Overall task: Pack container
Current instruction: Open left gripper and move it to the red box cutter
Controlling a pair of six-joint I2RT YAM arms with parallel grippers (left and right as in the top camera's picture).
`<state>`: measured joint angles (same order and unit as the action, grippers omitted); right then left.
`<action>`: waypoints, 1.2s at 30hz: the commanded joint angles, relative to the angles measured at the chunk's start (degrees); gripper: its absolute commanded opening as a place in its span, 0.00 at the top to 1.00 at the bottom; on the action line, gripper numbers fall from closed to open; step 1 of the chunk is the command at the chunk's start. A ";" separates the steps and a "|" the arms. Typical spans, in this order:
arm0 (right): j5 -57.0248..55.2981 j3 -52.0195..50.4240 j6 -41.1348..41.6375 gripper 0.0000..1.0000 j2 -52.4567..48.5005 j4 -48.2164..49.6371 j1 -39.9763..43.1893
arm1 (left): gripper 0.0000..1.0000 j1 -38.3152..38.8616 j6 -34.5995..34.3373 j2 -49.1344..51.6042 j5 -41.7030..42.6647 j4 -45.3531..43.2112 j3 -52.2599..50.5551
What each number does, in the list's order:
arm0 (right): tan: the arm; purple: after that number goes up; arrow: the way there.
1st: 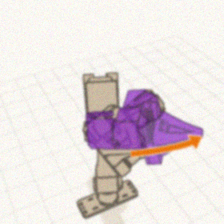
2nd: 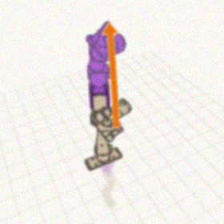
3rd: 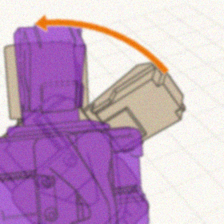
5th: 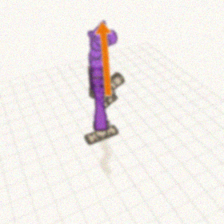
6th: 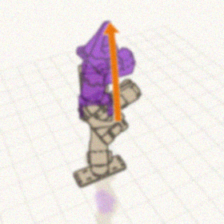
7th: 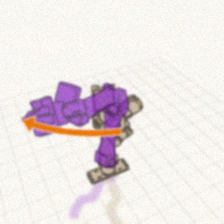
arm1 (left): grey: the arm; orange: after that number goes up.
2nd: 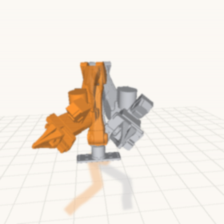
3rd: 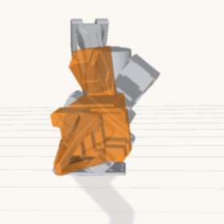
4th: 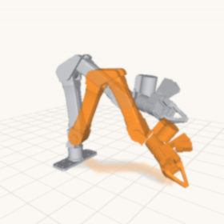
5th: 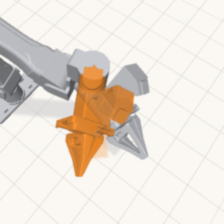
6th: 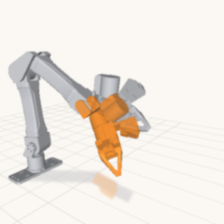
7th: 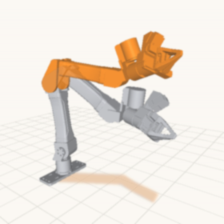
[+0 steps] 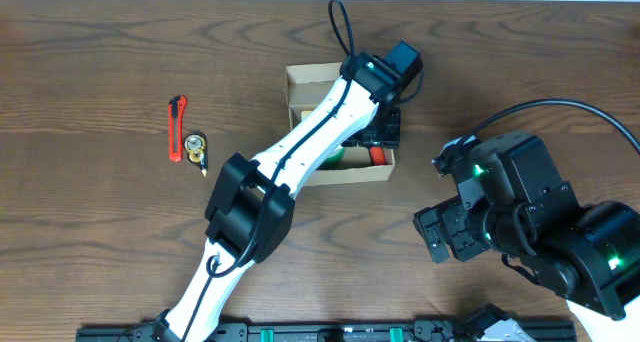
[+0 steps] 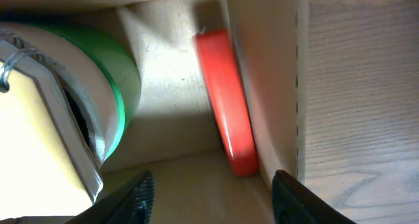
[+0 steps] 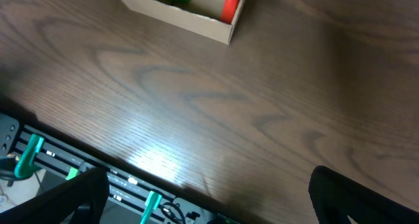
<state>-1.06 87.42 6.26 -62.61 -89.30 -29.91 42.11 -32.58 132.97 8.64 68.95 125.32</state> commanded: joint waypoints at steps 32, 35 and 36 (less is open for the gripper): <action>-0.39 -0.04 -0.76 0.01 0.02 -0.09 0.26 | 0.29 -47.25 11.39 -41.75 -9.90 -0.17 -30.82; -0.42 -0.04 -0.76 0.01 0.02 -0.09 0.26 | 0.29 -49.94 17.03 -41.09 -6.34 -9.90 -39.19; -0.42 -0.04 -0.76 0.01 0.02 -0.09 0.26 | 0.29 -50.47 18.80 -40.65 -6.21 -13.33 -42.03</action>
<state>-1.08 87.39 6.26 -62.61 -89.30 -29.91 -7.14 -21.47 91.44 -1.85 59.31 89.10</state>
